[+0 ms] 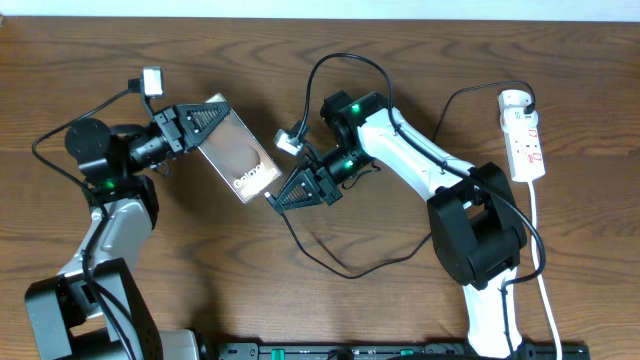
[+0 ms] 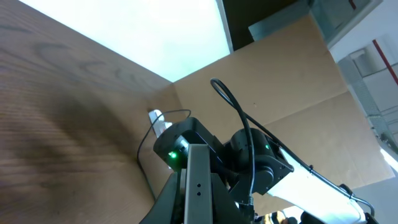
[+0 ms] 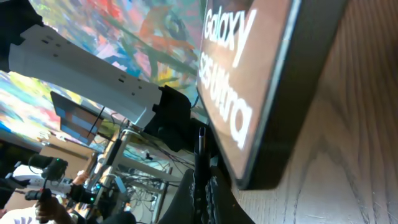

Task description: Plug charger to phone and switch on socket

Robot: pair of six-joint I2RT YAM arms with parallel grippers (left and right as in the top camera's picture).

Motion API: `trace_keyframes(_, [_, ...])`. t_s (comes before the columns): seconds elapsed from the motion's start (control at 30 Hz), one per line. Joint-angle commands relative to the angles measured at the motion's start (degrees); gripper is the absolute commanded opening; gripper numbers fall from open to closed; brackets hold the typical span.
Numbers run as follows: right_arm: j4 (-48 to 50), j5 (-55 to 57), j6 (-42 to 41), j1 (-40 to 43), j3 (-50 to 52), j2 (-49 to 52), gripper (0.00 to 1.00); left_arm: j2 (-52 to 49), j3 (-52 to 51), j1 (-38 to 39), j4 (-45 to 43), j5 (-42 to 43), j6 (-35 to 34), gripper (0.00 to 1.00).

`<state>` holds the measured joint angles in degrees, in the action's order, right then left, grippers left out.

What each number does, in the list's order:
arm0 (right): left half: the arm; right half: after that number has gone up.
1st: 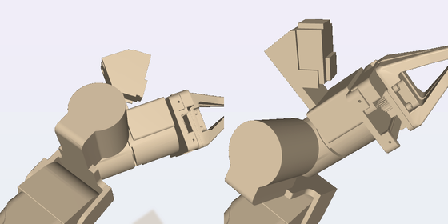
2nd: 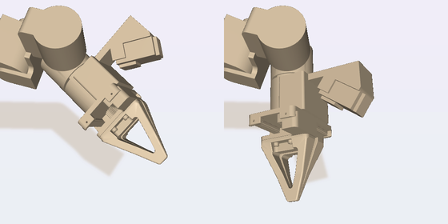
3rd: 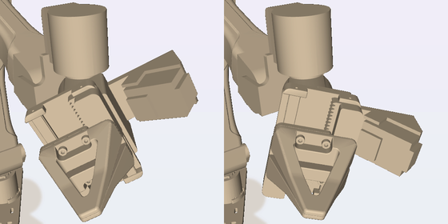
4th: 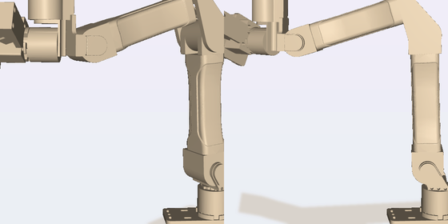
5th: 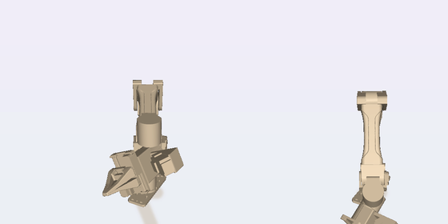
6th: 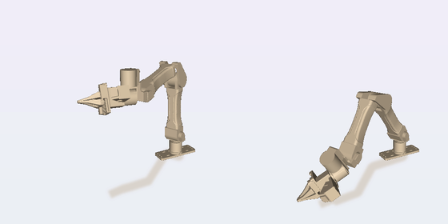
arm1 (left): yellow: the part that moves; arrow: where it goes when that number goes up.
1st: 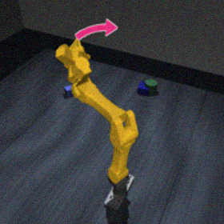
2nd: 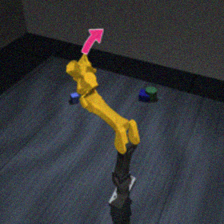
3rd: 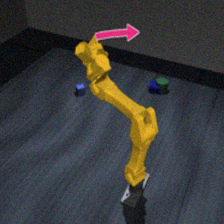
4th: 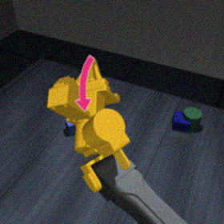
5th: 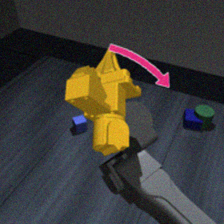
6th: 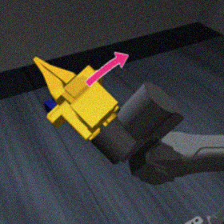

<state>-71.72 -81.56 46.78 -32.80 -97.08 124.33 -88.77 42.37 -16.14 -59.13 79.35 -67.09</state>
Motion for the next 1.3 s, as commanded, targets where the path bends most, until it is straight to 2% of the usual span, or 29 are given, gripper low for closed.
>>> trace_keyframes(0.0, [0.2, -2.6, 0.0, 0.6, -1.1, 0.0, 0.01, 0.4, 0.5, -0.2, -0.5, 1.1, -1.2, 0.07])
trace_keyframes(0.47, [0.2, -2.6, 0.0, 0.6, -1.1, 0.0, 0.01, 0.4, 0.5, -0.1, -0.5, 3.7, -1.1, 0.07])
trace_keyframes(1.27, [0.2, -2.4, 0.0, 0.6, -1.1, 0.0, 0.01, 0.4, 0.5, 0.0, -0.5, 2.3, -2.2, 0.07])
